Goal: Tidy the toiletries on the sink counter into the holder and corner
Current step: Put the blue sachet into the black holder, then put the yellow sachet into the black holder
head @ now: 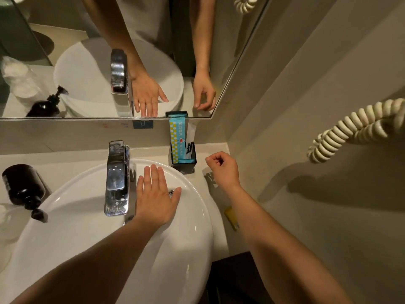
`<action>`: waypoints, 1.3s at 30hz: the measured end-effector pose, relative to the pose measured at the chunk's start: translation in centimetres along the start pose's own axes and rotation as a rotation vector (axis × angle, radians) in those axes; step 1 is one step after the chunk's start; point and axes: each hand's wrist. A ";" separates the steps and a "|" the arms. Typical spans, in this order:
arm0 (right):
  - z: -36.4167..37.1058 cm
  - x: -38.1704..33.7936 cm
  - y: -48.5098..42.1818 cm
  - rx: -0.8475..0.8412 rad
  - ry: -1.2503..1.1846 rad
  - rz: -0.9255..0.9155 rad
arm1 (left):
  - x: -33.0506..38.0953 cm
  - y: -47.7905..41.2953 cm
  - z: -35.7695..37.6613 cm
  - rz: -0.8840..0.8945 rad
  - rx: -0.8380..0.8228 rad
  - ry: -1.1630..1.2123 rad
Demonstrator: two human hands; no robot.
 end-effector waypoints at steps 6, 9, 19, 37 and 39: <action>-3.2 4.9 3.9 0.026 0.108 0.156 | 0.0 0.0 -0.1 0.007 0.013 -0.003; -4.2 7.5 6.0 -0.017 0.281 0.253 | 0.2 0.2 -0.5 0.012 0.016 -0.005; -2.7 11.5 10.2 0.027 0.644 0.408 | -0.1 -0.1 -0.3 -0.006 -0.021 -0.044; -2.7 8.1 7.3 -0.023 0.114 0.232 | 0.0 -0.3 -0.5 -0.014 -0.019 -0.056; -2.4 5.8 6.2 -0.019 0.067 0.156 | 0.0 -0.2 -0.4 -0.006 -0.002 -0.040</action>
Point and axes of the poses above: each hand's wrist, its own y-axis away from the middle knuckle, its own z-axis out of the palm, x = y × z, and after that the axes turned 9 degrees about -x, right-handed
